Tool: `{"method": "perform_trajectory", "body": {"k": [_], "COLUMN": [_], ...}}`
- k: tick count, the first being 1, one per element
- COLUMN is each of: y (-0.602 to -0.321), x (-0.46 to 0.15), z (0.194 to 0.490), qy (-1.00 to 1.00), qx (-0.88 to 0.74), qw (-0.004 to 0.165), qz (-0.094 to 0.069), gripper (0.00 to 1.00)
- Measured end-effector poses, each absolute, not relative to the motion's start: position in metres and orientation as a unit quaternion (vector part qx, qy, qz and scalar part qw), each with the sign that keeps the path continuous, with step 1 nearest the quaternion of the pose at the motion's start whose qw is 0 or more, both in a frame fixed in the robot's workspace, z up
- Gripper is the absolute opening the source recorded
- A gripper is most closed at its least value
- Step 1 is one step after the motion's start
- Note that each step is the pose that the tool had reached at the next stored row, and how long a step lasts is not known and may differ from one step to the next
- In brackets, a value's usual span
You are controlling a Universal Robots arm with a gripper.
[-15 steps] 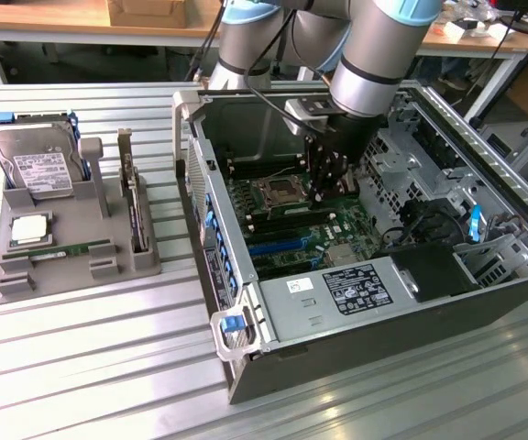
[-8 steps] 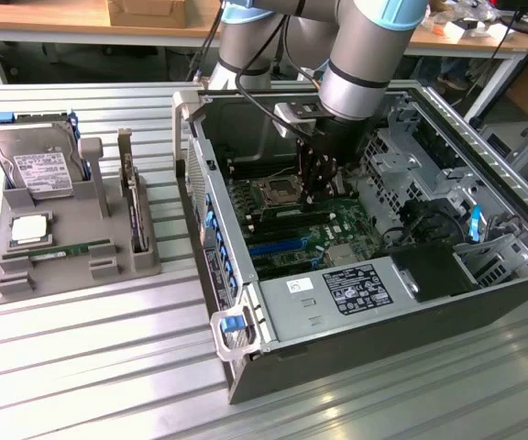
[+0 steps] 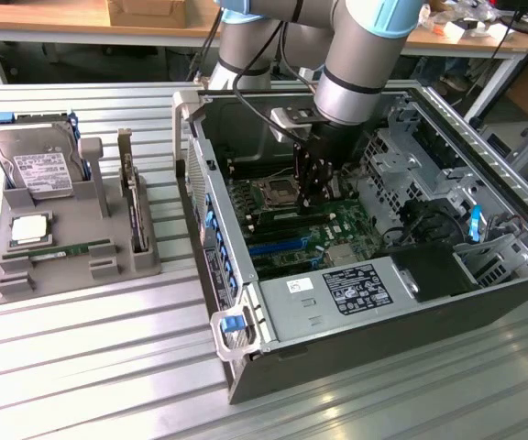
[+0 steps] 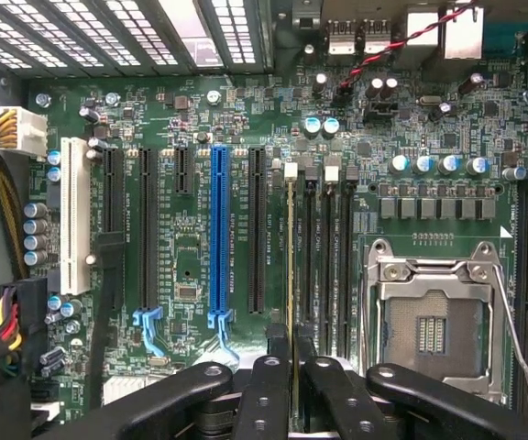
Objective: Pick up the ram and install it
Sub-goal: 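Insert the ram into the slot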
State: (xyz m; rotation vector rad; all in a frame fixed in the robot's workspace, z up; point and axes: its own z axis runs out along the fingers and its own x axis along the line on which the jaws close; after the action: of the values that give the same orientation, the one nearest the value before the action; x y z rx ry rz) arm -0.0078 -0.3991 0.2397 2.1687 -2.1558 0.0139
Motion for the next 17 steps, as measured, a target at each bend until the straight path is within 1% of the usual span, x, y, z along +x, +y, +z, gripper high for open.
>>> {"method": "perform_trajectory", "body": {"k": [6,17], "y": [-0.3968,-0.3983], "x": [-0.0085,-0.0090], "z": [0.2334,0.2316], "qy": [-0.706,-0.706], "qx": [0.707,0.706], "qw": [0.044,0.046], "qz": [0.007,0.008], "gripper": [0.13,0.13]}}
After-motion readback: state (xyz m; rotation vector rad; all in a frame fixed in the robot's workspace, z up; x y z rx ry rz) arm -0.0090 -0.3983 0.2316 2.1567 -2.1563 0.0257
